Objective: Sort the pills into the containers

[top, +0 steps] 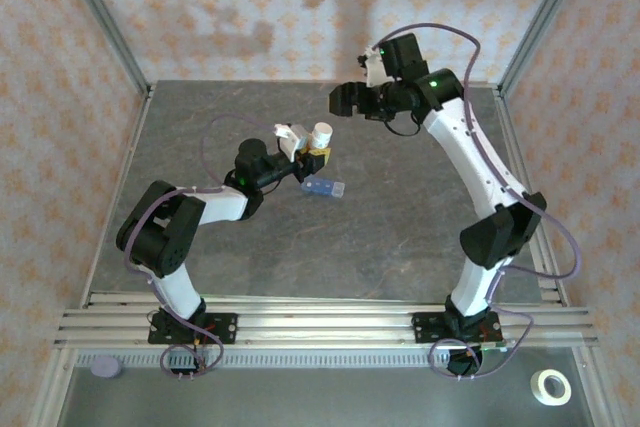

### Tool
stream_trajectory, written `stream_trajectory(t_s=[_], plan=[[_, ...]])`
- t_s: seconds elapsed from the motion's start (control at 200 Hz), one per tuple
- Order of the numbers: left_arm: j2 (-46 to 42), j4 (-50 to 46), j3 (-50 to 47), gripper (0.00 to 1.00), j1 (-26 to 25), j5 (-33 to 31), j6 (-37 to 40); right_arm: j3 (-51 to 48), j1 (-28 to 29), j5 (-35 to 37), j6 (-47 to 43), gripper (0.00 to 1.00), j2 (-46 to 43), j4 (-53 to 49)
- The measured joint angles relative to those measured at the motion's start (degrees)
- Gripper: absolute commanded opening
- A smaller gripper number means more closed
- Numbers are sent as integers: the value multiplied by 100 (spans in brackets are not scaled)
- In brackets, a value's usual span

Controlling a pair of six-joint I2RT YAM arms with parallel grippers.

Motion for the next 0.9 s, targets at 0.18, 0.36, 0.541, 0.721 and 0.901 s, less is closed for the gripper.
stream_trajectory(t_s=[0.18,0.36,0.541,0.721,0.901], plan=[[0,44,24,0,0,164,-142,809,190,-138,-721,79,645,-667],[0,59,72,0,0,219,-181,933,466,-55,-1058,76,885,-1097],[0,59,74,0,0,280,-201,933,470,9,-1165,69,933,-1244],[0,59,74,0,0,297,-223,933,470,11,-1172,63,944,-1266],[0,59,74,0,0,297,-225,933,470,9,-1172,53,1023,-1263]])
